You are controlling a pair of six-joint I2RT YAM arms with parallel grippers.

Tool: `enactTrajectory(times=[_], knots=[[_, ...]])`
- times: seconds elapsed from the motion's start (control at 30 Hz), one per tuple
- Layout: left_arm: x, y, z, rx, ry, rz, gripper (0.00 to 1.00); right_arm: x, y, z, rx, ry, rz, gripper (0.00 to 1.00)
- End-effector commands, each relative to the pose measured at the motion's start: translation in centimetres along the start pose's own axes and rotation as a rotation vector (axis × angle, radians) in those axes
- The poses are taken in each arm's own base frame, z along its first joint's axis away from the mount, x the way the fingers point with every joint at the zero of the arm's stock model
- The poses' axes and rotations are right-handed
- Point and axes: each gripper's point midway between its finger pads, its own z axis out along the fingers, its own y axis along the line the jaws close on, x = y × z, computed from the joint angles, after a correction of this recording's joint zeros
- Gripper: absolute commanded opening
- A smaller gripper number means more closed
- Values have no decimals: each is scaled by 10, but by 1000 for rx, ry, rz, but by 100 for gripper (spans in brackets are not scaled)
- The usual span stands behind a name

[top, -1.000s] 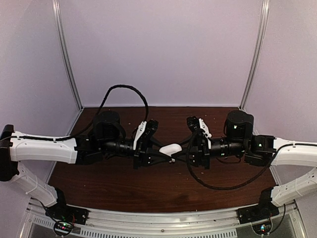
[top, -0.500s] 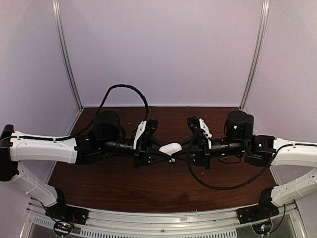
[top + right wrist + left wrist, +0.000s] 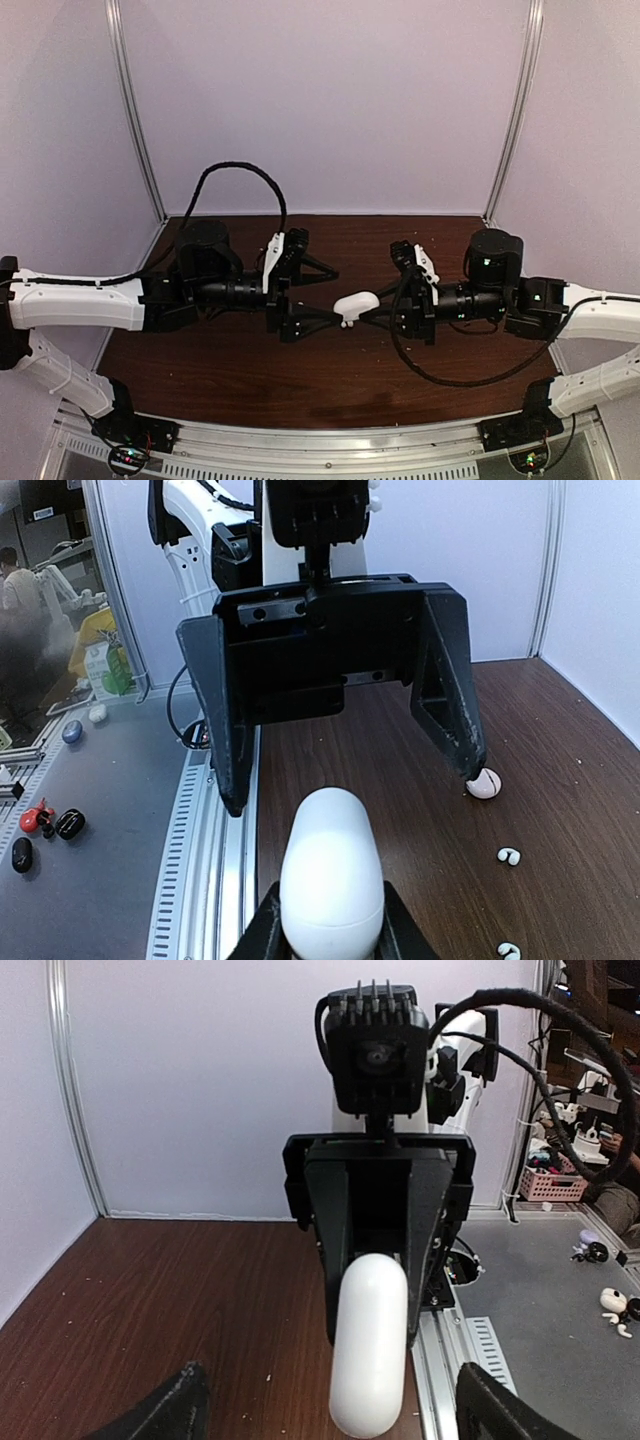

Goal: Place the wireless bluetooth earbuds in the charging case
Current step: Pass from the left arm to the right, then pass from the right arm to the left

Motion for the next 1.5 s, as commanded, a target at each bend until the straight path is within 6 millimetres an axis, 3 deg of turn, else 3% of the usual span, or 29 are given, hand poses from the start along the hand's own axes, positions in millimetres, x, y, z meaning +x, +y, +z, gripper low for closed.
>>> enactTrajectory(times=[0.0,0.23,0.33,0.43,0.57,0.8,1.07,1.37,1.47], knots=[[-20,10,-5,-62,-68,13,94,-2,-4,-8,39,-11,-20,10],[-13,-6,-3,30,-65,71,97,-8,-5,-9,47,-32,-25,8],[-6,-16,0,81,-56,93,87,-12,-5,-9,47,-52,-23,8],[-4,-23,3,119,-55,106,71,-17,-3,-8,35,-72,-21,9],[-3,-21,9,125,-38,95,52,-18,-1,-7,19,-78,-17,9],[-8,-18,11,109,-49,103,40,-18,1,-7,8,-78,-11,9],[-10,-13,16,100,-43,82,40,-18,1,-4,-1,-75,-10,10],[-6,-14,17,108,-31,76,18,-16,2,-5,-3,-65,-17,11],[-3,-14,18,110,-6,75,10,-13,2,-3,-10,-41,-17,21]])
